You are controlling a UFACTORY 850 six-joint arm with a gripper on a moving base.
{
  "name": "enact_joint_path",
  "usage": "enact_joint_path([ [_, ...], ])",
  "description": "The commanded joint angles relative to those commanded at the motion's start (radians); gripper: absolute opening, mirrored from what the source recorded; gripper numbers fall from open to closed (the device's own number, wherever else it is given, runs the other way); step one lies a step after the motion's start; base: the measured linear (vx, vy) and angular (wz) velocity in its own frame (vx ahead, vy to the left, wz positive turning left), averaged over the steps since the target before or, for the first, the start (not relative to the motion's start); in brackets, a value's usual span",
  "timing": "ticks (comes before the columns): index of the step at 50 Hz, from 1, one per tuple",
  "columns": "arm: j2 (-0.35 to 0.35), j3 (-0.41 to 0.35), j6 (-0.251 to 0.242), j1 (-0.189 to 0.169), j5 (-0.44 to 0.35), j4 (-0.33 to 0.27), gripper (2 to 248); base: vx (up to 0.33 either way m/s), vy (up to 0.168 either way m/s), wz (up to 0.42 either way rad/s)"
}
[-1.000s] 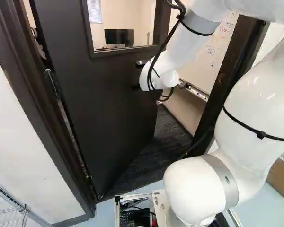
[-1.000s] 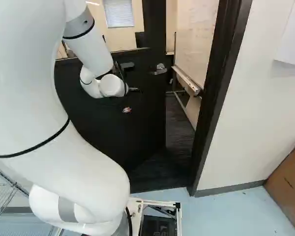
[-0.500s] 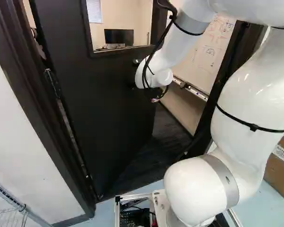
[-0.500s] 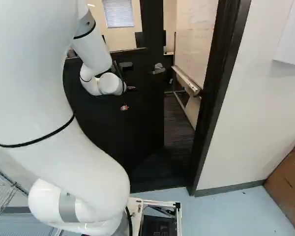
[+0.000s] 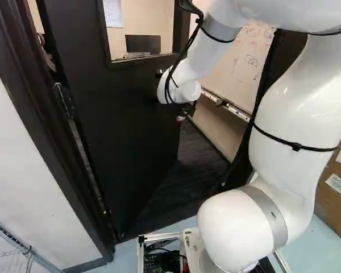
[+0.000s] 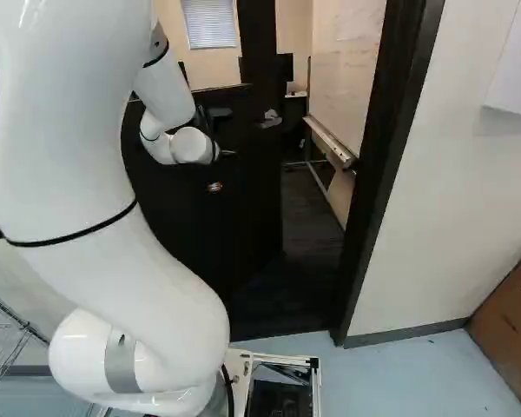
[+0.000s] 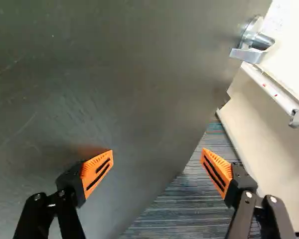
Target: Open the door and move inside
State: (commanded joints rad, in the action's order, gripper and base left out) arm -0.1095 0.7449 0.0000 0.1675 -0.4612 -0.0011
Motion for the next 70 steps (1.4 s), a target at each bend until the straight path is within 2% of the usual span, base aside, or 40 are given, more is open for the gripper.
enact_joint_path([
  [70,-0.136,0.152,0.0,0.116,0.0,0.101,247,0.0,0.0,0.0],
])
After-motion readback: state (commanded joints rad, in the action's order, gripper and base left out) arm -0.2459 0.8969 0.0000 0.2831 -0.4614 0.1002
